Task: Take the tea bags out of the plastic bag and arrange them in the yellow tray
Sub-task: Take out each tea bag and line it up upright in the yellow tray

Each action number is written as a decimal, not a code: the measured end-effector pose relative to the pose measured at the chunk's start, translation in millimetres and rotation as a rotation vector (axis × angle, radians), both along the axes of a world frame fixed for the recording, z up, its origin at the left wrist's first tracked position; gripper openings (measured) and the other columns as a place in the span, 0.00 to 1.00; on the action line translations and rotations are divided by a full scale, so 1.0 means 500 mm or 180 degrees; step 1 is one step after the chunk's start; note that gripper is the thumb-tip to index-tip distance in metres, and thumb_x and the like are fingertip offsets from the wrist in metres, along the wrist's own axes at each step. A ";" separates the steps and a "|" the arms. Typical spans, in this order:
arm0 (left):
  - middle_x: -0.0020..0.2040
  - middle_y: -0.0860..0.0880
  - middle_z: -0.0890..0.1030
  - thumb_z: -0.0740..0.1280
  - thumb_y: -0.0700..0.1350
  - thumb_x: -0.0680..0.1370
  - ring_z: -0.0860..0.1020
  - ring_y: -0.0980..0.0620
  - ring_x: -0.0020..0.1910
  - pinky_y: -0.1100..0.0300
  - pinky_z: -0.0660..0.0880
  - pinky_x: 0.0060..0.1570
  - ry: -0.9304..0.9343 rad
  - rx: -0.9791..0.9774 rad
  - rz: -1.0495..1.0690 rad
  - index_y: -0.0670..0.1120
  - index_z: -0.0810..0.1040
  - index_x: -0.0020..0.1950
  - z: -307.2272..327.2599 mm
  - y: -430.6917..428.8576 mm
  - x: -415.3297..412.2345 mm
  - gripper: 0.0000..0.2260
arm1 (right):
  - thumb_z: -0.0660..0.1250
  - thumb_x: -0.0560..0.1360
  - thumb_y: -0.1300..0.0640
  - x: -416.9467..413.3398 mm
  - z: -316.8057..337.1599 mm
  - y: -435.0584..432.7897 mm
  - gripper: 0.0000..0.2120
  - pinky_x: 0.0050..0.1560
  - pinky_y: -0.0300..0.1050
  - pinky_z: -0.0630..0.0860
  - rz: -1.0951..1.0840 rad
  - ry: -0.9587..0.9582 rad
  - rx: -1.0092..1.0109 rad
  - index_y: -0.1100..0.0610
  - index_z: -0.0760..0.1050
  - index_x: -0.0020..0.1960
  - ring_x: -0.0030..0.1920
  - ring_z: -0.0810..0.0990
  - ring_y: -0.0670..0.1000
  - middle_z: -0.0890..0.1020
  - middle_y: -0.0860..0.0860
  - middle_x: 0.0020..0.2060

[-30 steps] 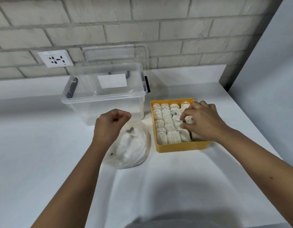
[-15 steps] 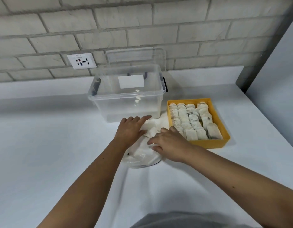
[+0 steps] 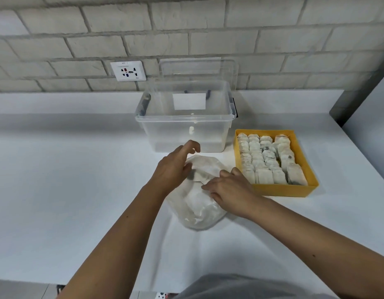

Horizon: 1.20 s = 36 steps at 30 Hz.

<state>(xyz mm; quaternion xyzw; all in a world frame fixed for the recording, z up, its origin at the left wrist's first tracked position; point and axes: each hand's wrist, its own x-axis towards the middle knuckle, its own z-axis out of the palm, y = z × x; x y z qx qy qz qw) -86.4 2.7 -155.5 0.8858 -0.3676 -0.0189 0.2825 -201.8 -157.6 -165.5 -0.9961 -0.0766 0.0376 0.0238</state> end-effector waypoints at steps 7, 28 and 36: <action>0.62 0.57 0.76 0.63 0.36 0.77 0.78 0.58 0.38 0.60 0.70 0.41 0.0167 -0.0074 0.0084 0.62 0.62 0.63 0.007 0.018 -0.010 0.24 | 0.54 0.81 0.52 0.047 -0.011 0.012 0.13 0.51 0.51 0.59 -0.0459 0.0248 -0.0220 0.53 0.68 0.63 0.57 0.77 0.55 0.81 0.51 0.56; 0.49 0.57 0.75 0.66 0.38 0.77 0.74 0.54 0.34 0.57 0.70 0.36 -0.0079 0.0136 0.0023 0.56 0.64 0.46 -0.039 0.031 0.020 0.14 | 0.64 0.76 0.44 0.102 -0.031 0.022 0.18 0.57 0.48 0.63 -0.0692 0.0210 0.0303 0.44 0.71 0.66 0.61 0.76 0.51 0.80 0.46 0.61; 0.63 0.61 0.74 0.66 0.42 0.79 0.78 0.58 0.44 0.60 0.71 0.42 0.0181 0.0202 0.0028 0.59 0.81 0.45 -0.043 0.038 0.016 0.12 | 0.57 0.80 0.43 0.100 -0.031 0.039 0.14 0.52 0.49 0.59 -0.0733 -0.0303 0.0188 0.47 0.79 0.51 0.49 0.80 0.50 0.85 0.47 0.46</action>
